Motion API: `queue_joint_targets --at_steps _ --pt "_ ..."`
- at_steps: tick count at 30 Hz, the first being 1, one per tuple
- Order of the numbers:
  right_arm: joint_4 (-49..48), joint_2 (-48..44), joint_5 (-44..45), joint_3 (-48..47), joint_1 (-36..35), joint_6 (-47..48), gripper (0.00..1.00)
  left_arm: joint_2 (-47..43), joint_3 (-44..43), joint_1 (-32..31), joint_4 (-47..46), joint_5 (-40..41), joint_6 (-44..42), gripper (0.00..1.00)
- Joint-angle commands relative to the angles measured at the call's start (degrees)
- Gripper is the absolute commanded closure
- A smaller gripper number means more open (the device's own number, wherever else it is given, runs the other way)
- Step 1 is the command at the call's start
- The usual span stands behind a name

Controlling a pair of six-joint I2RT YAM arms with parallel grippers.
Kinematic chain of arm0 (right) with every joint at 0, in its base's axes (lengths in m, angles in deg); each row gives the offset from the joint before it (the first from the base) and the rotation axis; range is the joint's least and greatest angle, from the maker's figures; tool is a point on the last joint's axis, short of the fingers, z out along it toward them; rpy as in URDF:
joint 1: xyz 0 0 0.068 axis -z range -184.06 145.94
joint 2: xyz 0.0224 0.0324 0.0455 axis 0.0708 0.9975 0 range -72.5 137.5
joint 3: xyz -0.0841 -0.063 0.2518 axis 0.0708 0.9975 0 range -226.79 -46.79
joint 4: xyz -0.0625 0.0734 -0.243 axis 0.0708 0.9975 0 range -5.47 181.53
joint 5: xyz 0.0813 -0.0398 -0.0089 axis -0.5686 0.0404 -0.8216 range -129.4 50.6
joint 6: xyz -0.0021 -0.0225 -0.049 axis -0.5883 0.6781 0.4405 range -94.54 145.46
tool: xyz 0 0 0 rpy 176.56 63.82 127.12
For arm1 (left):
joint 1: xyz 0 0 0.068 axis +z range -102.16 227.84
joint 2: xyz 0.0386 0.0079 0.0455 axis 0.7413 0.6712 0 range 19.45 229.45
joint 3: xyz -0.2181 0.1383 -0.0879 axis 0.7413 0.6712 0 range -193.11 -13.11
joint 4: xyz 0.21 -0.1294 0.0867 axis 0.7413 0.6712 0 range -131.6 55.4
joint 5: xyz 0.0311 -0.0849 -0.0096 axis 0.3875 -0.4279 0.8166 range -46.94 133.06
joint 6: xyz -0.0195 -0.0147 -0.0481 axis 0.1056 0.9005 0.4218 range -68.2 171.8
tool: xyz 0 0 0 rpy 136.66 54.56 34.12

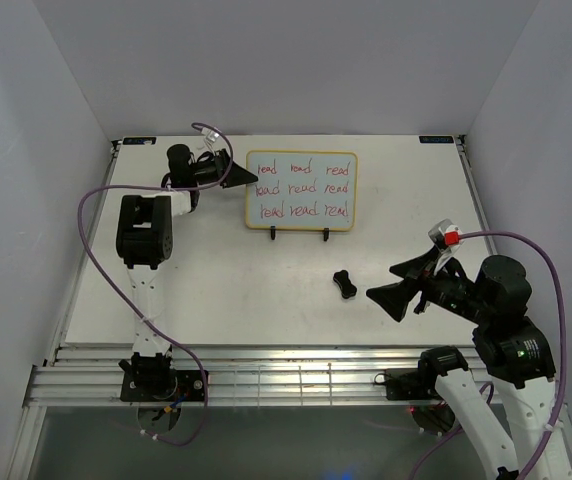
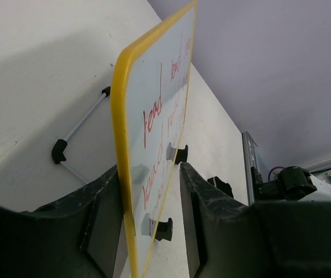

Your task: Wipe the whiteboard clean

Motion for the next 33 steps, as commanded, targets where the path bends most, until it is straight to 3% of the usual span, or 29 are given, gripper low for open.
queue_joint_targets --at_steps 1,6,12,13,19,21,23,24,26,30,33 --pt "0.41 -0.43 -2.08 -1.06 -0.09 0.55 0.04 0.68 -3.84 0.08 -4.85 -2.43 3.35 0.49" --pt "1.37 -0.87 -1.47 -1.06 -0.09 1.25 0.04 1.39 -3.41 0.26 -5.55 -1.81 3.53 0.53" --pt "3.57 -1.05 -1.56 -1.76 -0.09 2.49 0.04 2.88 -4.28 0.26 -6.26 -1.46 4.23 0.62" --pt "3.57 -1.05 -1.39 -1.77 -0.09 2.49 0.04 3.32 -4.63 0.34 -6.26 -1.55 4.32 0.68" --pt "3.22 -1.31 -1.30 -0.80 -0.09 2.58 0.04 4.11 -5.78 0.26 -7.58 -1.99 5.73 0.72" --pt "3.04 -1.14 -1.30 -0.71 -0.09 2.58 0.04 4.02 -5.69 0.26 -7.84 -2.25 5.73 0.79" --pt "2.87 -1.22 -1.39 -0.71 -0.09 2.58 0.04 4.29 -5.69 0.26 -8.28 -2.34 6.25 0.95" --pt "2.78 -1.14 -1.47 -0.71 0.00 2.58 0.04 4.38 -5.69 0.26 -9.50 -2.69 6.60 1.00" --pt "2.52 -1.14 -1.56 -0.89 -0.09 2.58 0.04 4.29 -4.55 0.26 -12.75 -3.04 9.32 1.00" --pt "2.25 -1.05 -3.40 -0.97 -0.09 3.02 0.05 0.52 0.81 0.43 -30.20 -1.11 17.14 1.00" --pt "1.46 -0.96 -4.64 -0.89 -0.09 2.93 0.05 -0.54 0.29 0.43 -34.89 1.17 23.12 1.00"
